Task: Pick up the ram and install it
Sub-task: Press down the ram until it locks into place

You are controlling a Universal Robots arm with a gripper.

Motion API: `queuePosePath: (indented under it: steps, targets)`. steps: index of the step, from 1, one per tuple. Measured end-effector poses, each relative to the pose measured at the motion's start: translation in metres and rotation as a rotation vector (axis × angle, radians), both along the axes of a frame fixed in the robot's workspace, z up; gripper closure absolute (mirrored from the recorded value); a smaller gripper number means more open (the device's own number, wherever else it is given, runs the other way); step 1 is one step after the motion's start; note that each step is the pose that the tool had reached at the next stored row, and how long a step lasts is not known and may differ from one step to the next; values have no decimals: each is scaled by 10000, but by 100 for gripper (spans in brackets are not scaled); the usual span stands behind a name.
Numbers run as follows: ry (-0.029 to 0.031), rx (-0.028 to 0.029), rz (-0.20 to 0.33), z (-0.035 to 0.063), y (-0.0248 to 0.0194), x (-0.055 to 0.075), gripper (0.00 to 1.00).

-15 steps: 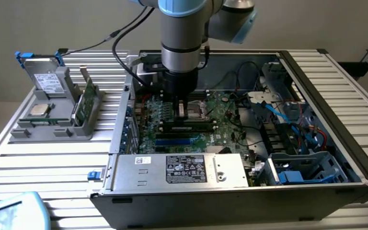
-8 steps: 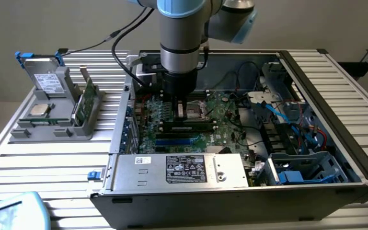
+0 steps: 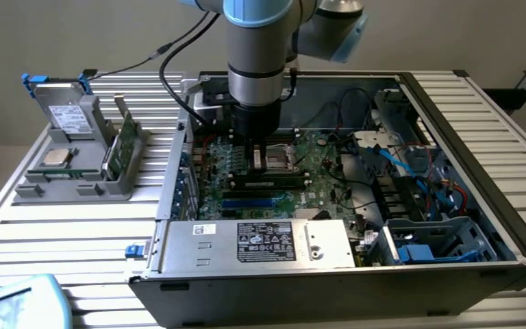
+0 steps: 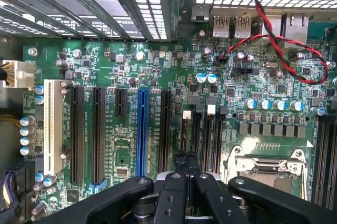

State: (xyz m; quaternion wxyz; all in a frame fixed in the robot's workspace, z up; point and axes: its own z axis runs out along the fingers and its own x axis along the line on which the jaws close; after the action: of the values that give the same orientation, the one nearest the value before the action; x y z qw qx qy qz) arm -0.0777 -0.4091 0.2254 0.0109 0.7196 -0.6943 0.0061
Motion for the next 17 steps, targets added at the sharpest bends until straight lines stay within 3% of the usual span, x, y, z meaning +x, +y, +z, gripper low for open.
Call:
queuePosePath:
  steps: [2,8,17]
  targets:
    - [-10,20,-2,21,2,0,89]
    - [-3,5,0,124,0,10,89]
    - [-2,37,-1,165,0,177,89]
